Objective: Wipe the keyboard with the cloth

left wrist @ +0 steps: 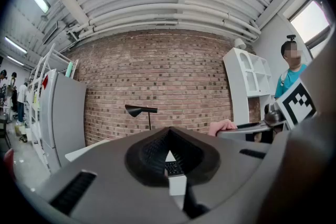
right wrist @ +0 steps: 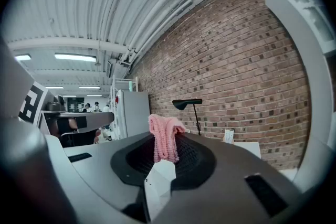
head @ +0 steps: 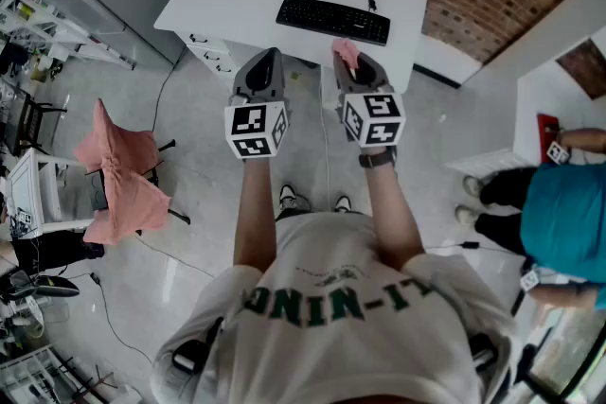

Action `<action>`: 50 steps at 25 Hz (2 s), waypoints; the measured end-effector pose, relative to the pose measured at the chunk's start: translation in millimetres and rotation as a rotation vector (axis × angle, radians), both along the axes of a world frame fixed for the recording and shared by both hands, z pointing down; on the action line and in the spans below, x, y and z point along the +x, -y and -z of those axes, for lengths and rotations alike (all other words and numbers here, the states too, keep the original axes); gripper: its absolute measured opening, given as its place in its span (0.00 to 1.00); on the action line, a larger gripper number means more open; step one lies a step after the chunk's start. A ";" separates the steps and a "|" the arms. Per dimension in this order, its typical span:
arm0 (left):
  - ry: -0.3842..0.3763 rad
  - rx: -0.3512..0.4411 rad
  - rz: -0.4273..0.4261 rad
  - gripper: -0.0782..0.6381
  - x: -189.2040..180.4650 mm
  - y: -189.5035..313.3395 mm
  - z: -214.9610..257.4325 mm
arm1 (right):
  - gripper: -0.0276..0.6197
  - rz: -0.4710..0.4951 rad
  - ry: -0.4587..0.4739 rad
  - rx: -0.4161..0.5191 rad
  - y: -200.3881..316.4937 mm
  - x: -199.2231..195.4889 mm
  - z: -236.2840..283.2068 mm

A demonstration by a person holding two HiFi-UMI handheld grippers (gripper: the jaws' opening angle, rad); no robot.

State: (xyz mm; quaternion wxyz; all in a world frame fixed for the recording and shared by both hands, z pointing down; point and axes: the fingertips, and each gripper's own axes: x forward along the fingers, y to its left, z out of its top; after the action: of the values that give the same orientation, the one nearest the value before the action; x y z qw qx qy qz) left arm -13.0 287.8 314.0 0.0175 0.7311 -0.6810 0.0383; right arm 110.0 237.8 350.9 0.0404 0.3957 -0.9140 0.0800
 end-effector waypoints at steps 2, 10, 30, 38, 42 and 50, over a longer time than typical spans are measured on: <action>-0.004 -0.003 0.007 0.10 -0.6 1.6 -2.9 | 0.13 0.011 -0.001 -0.002 3.1 -2.2 -1.4; -0.020 -0.008 0.057 0.10 -8.5 6.1 -11.7 | 0.13 0.067 -0.004 -0.004 12.6 -11.9 -8.5; -0.050 -0.038 -0.140 0.10 -77.7 215.6 -57.9 | 0.13 -0.036 -0.022 -0.069 194.1 -99.1 -58.2; -0.055 -0.051 -0.314 0.10 -128.2 335.8 -61.3 | 0.13 -0.212 -0.054 -0.106 293.6 -139.7 -59.2; -0.058 -0.066 -0.382 0.10 -147.2 374.5 -73.5 | 0.13 -0.284 -0.062 -0.142 325.3 -151.2 -72.3; -0.073 -0.115 -0.441 0.10 -157.6 406.0 -113.7 | 0.13 -0.291 -0.099 -0.259 345.1 -169.1 -119.8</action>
State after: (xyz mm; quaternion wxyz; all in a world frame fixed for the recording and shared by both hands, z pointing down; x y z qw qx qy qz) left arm -170.6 -118.2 427.7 0.0749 0.8609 -0.5003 0.0538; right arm -59.1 -107.3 470.7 0.1237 0.5186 -0.8262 0.1822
